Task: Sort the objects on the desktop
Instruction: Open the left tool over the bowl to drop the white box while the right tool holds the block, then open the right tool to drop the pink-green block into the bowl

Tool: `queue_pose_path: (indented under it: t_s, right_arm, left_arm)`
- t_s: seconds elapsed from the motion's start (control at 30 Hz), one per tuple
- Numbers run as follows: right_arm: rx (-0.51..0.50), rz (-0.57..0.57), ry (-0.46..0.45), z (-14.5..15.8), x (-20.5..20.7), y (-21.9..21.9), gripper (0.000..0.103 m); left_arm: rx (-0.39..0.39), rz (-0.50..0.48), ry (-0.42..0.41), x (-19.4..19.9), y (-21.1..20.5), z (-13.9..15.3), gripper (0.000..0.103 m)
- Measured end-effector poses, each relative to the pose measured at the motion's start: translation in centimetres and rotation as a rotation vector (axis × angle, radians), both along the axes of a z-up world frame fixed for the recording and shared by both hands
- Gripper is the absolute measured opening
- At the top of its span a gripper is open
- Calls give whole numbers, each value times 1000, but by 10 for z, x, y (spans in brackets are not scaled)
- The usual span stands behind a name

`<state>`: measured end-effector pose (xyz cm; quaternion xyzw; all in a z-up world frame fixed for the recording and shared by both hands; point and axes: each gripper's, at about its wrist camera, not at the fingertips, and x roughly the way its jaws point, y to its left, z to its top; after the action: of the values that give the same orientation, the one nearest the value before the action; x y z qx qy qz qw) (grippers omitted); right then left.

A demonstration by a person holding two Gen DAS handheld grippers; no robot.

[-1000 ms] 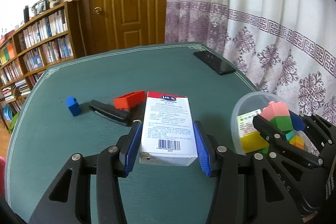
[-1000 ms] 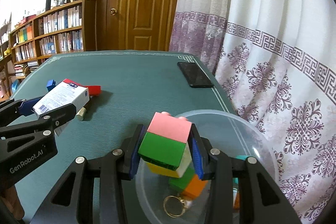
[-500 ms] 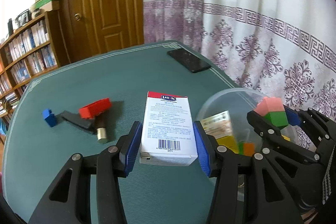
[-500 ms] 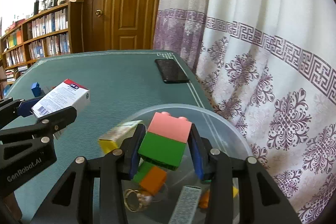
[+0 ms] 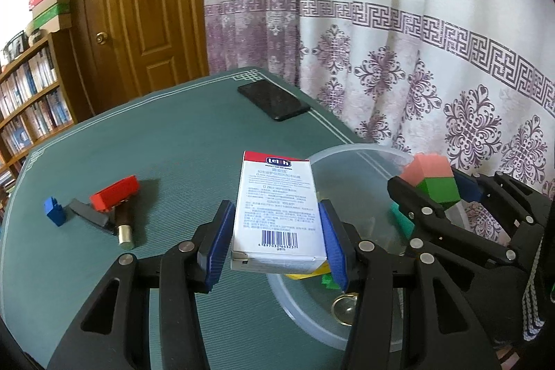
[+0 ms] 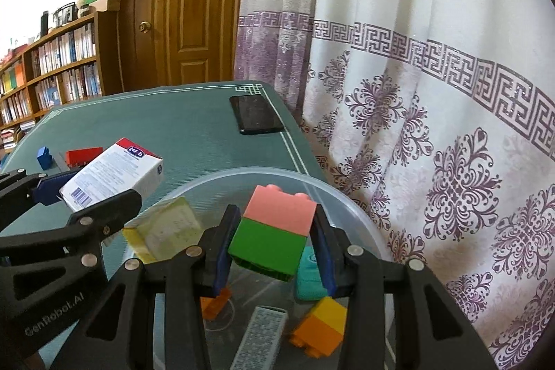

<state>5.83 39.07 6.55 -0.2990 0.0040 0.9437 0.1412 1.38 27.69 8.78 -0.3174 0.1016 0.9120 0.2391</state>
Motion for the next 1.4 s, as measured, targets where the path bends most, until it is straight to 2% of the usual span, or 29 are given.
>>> queue_pose_path:
  t_s: [0.3, 0.4, 0.47, 0.57, 0.77, 1.0, 1.1, 1.27, 1.4]
  right_arm:
    - [-26, -33, -4, -1, 0, 16, 45]
    - [-55, -45, -9, -2, 0, 22, 46]
    - [-84, -56, -16, -3, -1, 27, 46]
    - [-115, -65, -26, -5, -1, 33, 46]
    - [-120, -64, -33, -8, -2, 30, 46]
    - [-138, -80, -27, -8, -1, 35, 46]
    - [-143, -94, -20, -7, 0, 39, 46]
    - [-152, -124, -9, -5, 3, 47, 46]
    - [-152, -135, -4, -4, 3, 50, 46]
  left_arm:
    - [14, -40, -41, -2, 11, -3, 53]
    - [14, -47, -43, -1, 13, -4, 61]
    - [16, -46, -33, 0, 12, -4, 69]
    - [30, -52, -30, 1, 10, -2, 73]
    - [45, -58, -36, -1, 6, -4, 73]
    - [92, -104, -98, -7, 9, -16, 73]
    - [103, -122, -101, -5, 12, -16, 73]
    - [169, -167, -190, -9, 15, -23, 73]
    - [167, -164, -186, -7, 18, -23, 73]
